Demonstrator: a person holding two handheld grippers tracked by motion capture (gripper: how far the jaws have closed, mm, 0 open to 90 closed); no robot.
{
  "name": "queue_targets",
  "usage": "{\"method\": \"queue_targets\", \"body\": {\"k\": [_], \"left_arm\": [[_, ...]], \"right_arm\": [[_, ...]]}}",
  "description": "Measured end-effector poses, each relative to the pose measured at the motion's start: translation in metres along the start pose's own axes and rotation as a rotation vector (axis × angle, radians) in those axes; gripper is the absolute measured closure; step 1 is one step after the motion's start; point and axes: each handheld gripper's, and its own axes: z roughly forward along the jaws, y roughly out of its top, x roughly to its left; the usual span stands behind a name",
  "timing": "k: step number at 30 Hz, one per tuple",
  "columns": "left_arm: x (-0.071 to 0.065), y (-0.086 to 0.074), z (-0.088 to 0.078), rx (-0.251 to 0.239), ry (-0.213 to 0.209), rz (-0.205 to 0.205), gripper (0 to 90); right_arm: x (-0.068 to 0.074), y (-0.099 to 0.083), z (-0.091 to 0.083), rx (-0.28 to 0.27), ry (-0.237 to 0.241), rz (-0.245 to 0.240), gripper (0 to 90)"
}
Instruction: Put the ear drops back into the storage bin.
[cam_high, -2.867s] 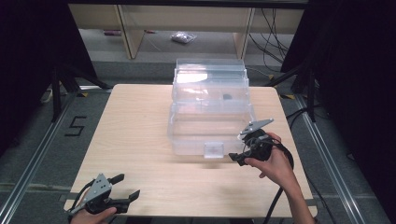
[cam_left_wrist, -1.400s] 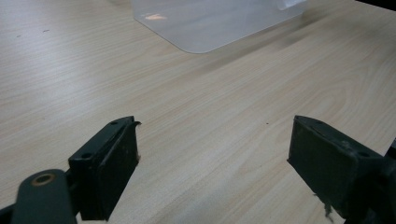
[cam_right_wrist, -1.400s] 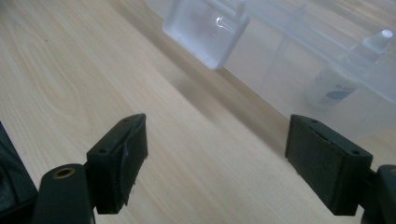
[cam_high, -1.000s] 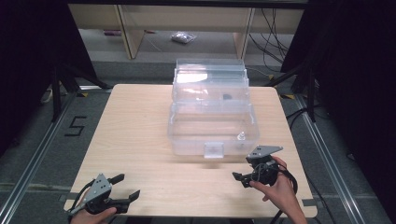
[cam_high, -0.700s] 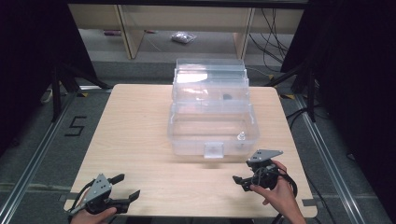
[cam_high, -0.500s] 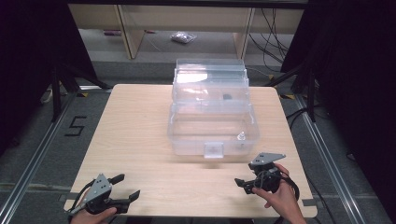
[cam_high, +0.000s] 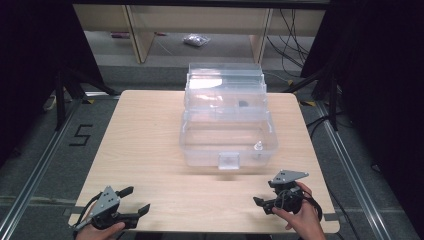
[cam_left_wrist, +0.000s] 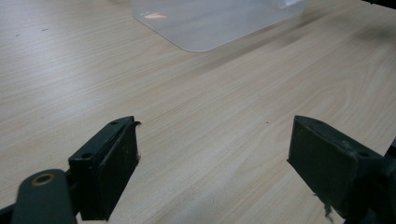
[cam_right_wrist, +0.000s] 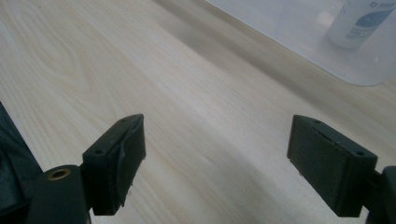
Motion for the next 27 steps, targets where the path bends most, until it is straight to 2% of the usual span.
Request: {"method": "queue_targets", "body": {"k": [1,3,5,6,8,9,11,12,13,14,15,17,18,19,20,21,22,26,27], "left_arm": [[0.0,0.0,0.0,0.0,0.0,0.0,15.2],[0.0,0.0,0.0,0.0,0.001,0.0,15.2],[0.0,0.0,0.0,0.0,0.0,0.0,15.2],[0.0,0.0,0.0,0.002,0.0,-0.001,15.2],[0.0,0.0,0.0,0.002,0.0,-0.001,15.2],[0.0,0.0,0.0,0.002,0.0,-0.001,15.2],[0.0,0.0,0.0,0.001,0.0,-0.001,15.2],[0.0,0.0,0.0,0.001,0.0,0.0,15.2],[0.0,0.0,0.0,0.001,0.0,0.0,15.2],[0.0,0.0,0.0,0.003,0.0,0.001,15.2],[0.0,0.0,0.0,0.002,0.0,0.001,15.2],[0.001,0.0,-0.001,0.01,0.0,0.013,15.2],[0.001,0.0,-0.001,0.009,0.0,0.012,15.2],[0.001,0.0,-0.001,0.01,0.0,0.013,15.2],[0.001,0.0,-0.001,0.01,0.0,0.012,15.2],[0.001,0.0,-0.001,0.01,0.0,0.012,15.2],[0.001,0.0,-0.001,0.012,0.0,0.014,15.2],[0.0,0.0,0.0,0.006,0.001,0.007,15.2],[0.0,0.0,0.001,0.002,-0.005,0.005,15.2]], "right_arm": [[0.0,-0.001,0.001,-0.008,0.002,-0.011,18.6],[0.003,-0.003,0.0,0.003,0.001,0.01,17.3],[0.003,-0.006,0.002,-0.01,-0.005,-0.024,16.6],[0.005,-0.008,0.001,0.003,-0.013,-0.026,16.6],[0.006,-0.01,0.002,-0.007,-0.01,-0.015,16.6],[0.006,-0.011,0.0,0.015,-0.013,-0.026,16.6],[0.007,-0.014,0.001,0.014,-0.014,-0.027,16.6],[0.006,-0.015,0.002,0.001,-0.009,-0.045,16.5],[0.007,-0.015,0.001,0.015,-0.008,-0.035,16.6],[0.008,-0.018,0.002,0.003,-0.017,-0.025,16.5],[0.009,-0.02,0.003,0.001,-0.023,-0.039,16.5],[0.01,-0.022,0.004,0.008,-0.026,-0.028,16.5],[0.01,-0.023,0.003,0.028,-0.024,-0.057,16.5],[0.014,-0.024,0.001,0.033,-0.037,-0.015,16.5],[0.015,-0.026,0.001,0.031,-0.034,-0.02,16.5],[0.014,-0.027,0.002,0.009,-0.033,-0.056,16.5],[0.014,-0.027,0.0,0.03,-0.027,-0.06,16.5],[0.015,-0.029,0.0,0.036,-0.047,-0.022,16.5],[0.012,-0.03,0.001,0.015,-0.056,-0.053,16.5]]}}
